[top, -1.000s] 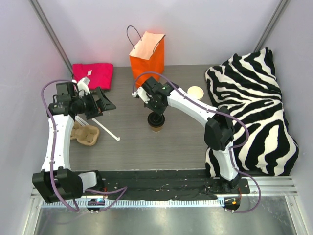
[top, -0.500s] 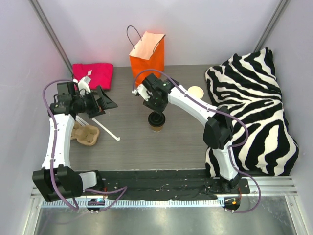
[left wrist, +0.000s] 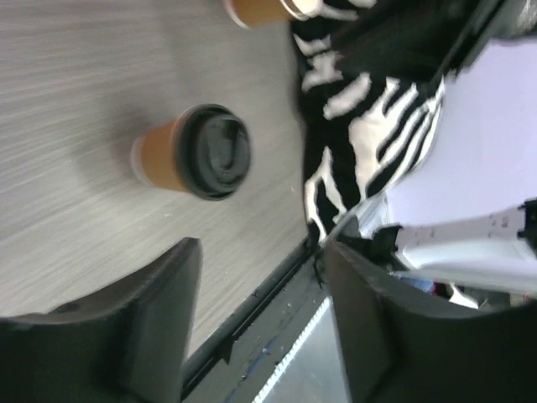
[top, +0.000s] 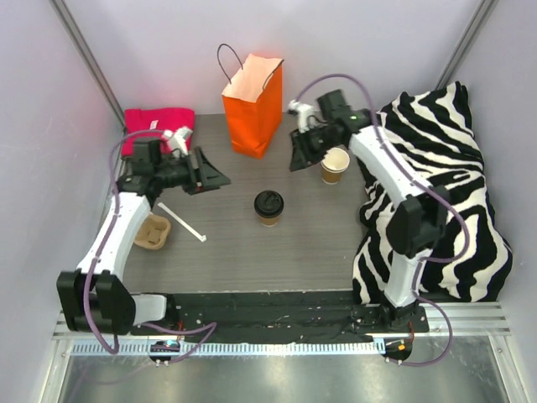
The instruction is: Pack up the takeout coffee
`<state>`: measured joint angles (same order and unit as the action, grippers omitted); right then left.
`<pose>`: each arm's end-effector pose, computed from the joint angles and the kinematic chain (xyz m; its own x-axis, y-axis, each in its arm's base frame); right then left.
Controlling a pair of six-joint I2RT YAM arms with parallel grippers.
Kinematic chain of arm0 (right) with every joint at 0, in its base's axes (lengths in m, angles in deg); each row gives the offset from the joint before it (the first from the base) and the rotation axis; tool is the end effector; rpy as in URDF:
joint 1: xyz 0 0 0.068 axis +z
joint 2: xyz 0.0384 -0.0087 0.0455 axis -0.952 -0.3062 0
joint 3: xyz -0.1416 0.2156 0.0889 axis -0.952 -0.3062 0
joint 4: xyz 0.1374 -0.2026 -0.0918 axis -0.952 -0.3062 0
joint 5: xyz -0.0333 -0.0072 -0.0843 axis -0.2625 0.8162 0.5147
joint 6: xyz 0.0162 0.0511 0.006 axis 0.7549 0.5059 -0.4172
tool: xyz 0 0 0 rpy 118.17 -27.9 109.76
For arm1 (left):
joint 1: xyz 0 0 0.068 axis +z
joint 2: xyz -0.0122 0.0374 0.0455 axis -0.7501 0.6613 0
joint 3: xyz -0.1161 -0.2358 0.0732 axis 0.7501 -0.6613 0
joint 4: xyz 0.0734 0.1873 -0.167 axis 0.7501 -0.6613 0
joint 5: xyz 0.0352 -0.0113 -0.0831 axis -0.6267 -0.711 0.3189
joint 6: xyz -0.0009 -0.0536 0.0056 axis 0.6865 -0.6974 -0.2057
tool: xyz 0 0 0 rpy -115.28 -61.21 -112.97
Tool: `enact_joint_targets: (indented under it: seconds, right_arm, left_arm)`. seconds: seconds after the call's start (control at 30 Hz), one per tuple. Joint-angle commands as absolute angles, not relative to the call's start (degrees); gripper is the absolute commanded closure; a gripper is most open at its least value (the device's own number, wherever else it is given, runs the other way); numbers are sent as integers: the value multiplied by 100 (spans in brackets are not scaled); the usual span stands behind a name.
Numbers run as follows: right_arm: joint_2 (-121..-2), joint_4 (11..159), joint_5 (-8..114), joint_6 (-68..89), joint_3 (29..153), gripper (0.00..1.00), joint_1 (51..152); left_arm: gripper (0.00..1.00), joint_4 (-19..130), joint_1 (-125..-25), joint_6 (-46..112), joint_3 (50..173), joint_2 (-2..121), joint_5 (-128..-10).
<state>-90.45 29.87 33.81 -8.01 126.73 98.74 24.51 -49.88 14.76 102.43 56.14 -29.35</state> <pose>0.3644 0.2003 0.3400 -0.5901 -0.4939 -0.6387 -0.7660 0.5925 0.2495 0.2674 -0.0326 0.3263 -0.8314 -0.3133 -0.4589 0.2188 0.5746 -0.7887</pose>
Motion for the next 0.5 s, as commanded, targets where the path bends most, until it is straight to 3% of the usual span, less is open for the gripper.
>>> enact_joint_targets:
  seconds: [0.0,0.1,0.3,0.47]
  right_arm:
    - [-8142,4967,1273,1145,11041,68,9458]
    - [-7640,6577,877,2167,9932,69,9467]
    - [-7893,7242,805,3110,9269,75,9546]
    - [-8235,7419,1034,3136,8987,81,9590]
  left_arm:
    - [43,4192,-5843,696,10106,6184,-2825]
    - [57,4477,-6362,492,10325,6808,-2790]
    - [79,4785,-6758,167,10607,7853,-2474]
    - [87,4855,-6847,185,10634,8162,-2456]
